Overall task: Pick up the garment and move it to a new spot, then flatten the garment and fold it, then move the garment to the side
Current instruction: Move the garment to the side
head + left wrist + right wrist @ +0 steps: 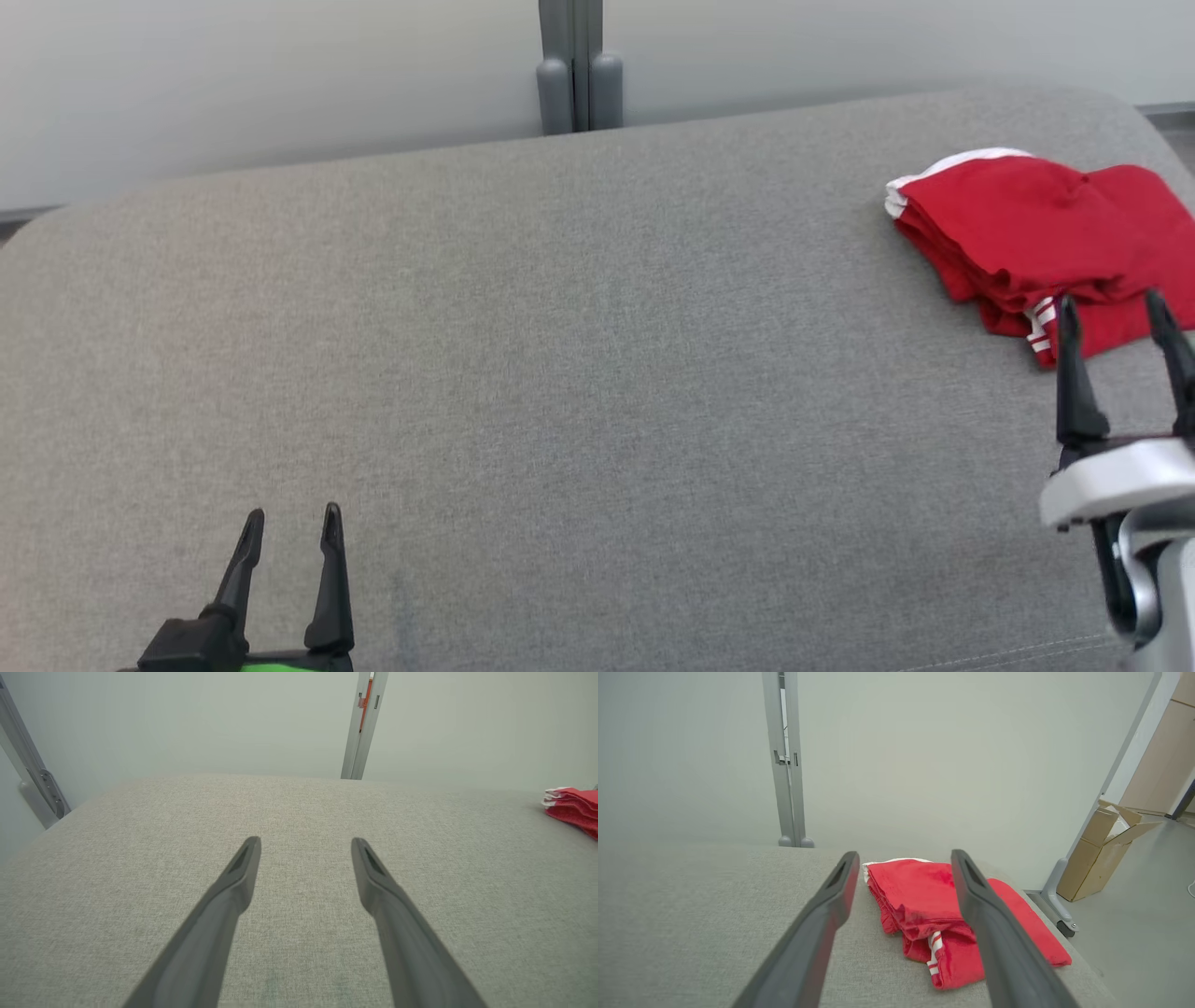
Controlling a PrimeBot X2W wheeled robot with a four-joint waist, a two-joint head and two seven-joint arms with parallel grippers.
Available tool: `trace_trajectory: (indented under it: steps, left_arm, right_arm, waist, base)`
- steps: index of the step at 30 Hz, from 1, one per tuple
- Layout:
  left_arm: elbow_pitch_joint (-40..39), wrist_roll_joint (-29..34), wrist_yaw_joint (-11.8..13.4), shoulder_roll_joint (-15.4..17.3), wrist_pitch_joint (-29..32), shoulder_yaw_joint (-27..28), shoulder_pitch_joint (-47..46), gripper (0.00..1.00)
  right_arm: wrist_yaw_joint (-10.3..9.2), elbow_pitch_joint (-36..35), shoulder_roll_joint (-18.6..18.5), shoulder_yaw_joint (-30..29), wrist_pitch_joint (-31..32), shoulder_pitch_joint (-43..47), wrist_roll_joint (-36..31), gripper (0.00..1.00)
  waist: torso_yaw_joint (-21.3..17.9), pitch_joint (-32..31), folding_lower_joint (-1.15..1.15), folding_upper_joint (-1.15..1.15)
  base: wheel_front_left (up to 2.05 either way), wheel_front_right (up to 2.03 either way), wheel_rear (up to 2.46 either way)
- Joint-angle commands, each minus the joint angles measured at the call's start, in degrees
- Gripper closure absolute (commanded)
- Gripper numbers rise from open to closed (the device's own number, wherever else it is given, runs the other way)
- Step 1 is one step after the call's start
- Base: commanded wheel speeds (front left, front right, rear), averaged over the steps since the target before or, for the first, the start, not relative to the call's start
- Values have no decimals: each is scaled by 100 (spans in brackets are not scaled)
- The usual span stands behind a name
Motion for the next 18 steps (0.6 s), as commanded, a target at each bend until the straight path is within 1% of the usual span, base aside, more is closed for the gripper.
trace_trajectory:
  steps: [1,3,6,8,10,13,18]
  left_arm:
    - [4,-32,22,2,1,68,102,0]
    - [10,-13,19,1,1,95,165,0]
    - [16,-14,50,2,1,150,238,0]
    - [41,-22,47,1,1,153,244,0]
    - [77,-31,41,2,2,135,258,0]
    - [148,-77,94,2,1,92,284,0]
    - [198,-119,158,3,2,20,285,0]
  right_arm:
    - [-12,58,138,-3,-205,236,-50,0]
    - [-11,156,302,95,-444,496,-72,0]
    - [-12,315,507,208,-624,819,-101,0]
    - [-11,411,574,327,-661,986,-129,0]
    - [-12,334,664,288,-658,1053,-89,0]
    - [-11,294,781,435,-659,1245,-140,0]
    - [-12,320,850,582,-661,1218,-151,0]
  waist:
    - [-294,-504,0,0]
    - [-313,-555,0,0]
    - [-311,-609,0,0]
    - [-267,-626,0,0]
    - [-225,-637,0,0]
    - [-160,-663,0,0]
    - [-58,-699,0,0]
  base:
    - [0,0,0]
    - [0,0,0]
    - [0,0,0]
    - [0,0,0]
    - [0,0,0]
    - [0,0,0]
    - [0,0,0]
